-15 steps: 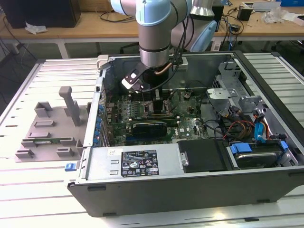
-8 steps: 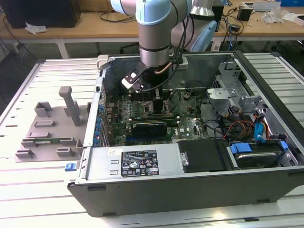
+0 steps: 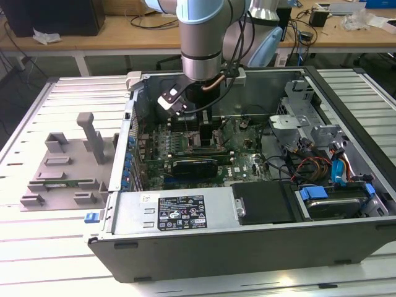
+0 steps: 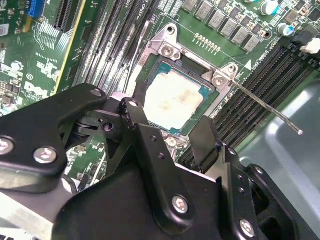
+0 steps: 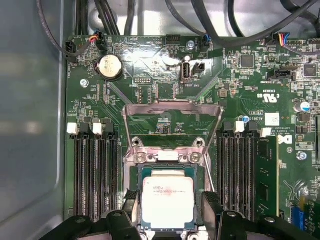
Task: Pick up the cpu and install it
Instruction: 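Place the cpu into insertion slot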
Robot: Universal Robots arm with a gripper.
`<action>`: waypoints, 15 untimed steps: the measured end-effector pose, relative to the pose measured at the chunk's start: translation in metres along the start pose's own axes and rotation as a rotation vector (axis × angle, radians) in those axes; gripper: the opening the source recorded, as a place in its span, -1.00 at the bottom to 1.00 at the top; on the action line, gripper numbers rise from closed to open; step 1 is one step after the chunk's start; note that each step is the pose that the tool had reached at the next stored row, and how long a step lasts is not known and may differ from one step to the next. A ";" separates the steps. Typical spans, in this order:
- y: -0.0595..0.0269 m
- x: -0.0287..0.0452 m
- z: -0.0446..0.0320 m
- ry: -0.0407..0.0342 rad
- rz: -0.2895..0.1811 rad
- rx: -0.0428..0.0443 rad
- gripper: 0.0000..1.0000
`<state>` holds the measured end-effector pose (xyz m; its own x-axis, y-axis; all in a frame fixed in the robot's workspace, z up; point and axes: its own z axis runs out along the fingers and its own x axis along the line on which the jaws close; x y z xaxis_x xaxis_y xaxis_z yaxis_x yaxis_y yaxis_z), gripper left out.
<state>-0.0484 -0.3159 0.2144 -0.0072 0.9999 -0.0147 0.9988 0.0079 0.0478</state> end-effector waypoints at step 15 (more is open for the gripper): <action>0.0001 0.0000 -0.0011 -0.0004 0.000 0.0000 -0.65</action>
<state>-0.0484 -0.3159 0.2155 -0.0072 0.9999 -0.0150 0.9988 0.0079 0.0478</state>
